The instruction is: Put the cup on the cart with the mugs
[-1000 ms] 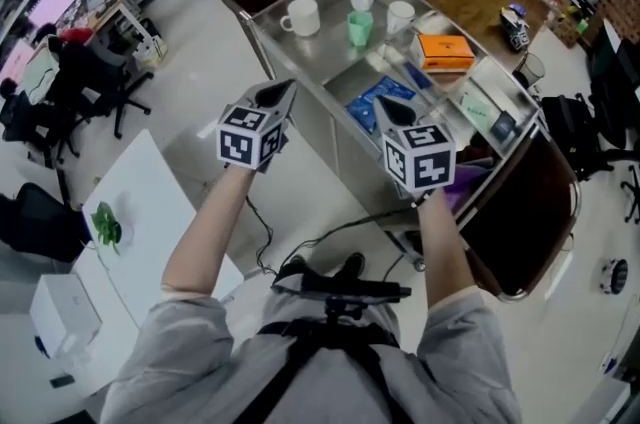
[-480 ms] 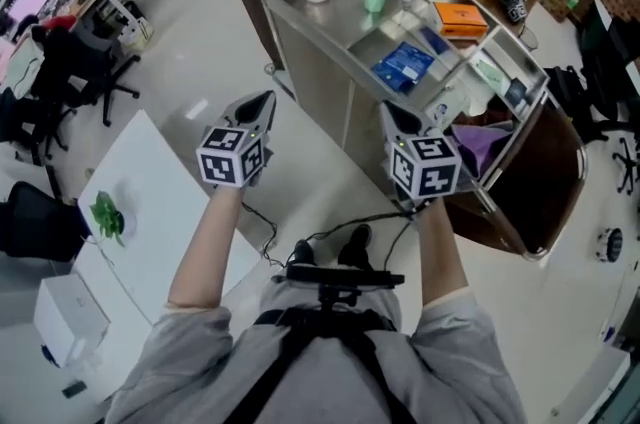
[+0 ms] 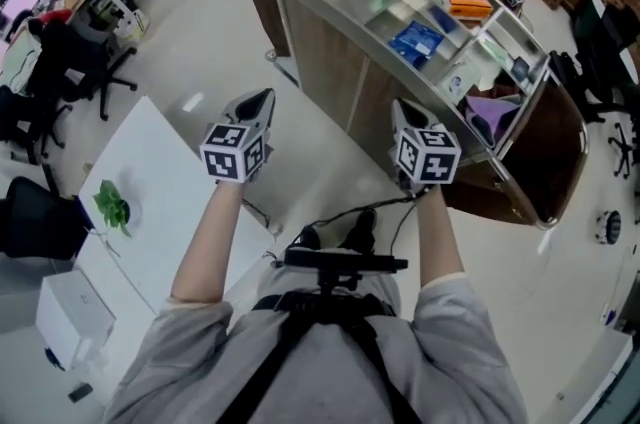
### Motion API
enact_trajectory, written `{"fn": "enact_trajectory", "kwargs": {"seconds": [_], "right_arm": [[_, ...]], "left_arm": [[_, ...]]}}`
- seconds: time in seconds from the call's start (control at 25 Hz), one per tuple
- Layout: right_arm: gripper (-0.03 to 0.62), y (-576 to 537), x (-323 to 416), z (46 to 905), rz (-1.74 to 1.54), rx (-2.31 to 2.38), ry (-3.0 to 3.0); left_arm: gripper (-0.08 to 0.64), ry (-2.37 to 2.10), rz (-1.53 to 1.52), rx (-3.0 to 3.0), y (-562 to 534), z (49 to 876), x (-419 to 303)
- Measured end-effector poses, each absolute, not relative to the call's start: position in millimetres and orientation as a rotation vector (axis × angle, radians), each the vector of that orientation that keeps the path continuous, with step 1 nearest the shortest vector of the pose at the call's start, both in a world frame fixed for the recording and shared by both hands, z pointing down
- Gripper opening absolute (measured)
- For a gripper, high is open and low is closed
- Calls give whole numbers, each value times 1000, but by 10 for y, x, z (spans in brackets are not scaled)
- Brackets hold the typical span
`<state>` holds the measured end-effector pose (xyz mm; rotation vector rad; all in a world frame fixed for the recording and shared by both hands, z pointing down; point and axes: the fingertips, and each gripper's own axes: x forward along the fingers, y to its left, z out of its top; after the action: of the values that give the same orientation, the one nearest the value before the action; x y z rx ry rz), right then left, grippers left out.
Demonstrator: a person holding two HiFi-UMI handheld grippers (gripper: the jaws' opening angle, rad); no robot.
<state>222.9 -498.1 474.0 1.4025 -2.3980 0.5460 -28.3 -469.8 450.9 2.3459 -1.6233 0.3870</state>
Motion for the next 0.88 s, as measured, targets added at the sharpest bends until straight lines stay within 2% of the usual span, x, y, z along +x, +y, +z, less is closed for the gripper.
{"fn": "enact_trajectory", "kwargs": {"seconds": [0.32, 0.88], "right_arm": [[8, -4794, 2303, 4927, 500, 1434, -2323], [8, -4706, 2305, 4948, 538, 1409, -2334]], "left_arm": [[6, -1623, 346, 2286, -4375, 4757, -440], [6, -1598, 352, 2303, -4293, 4731, -397]]}}
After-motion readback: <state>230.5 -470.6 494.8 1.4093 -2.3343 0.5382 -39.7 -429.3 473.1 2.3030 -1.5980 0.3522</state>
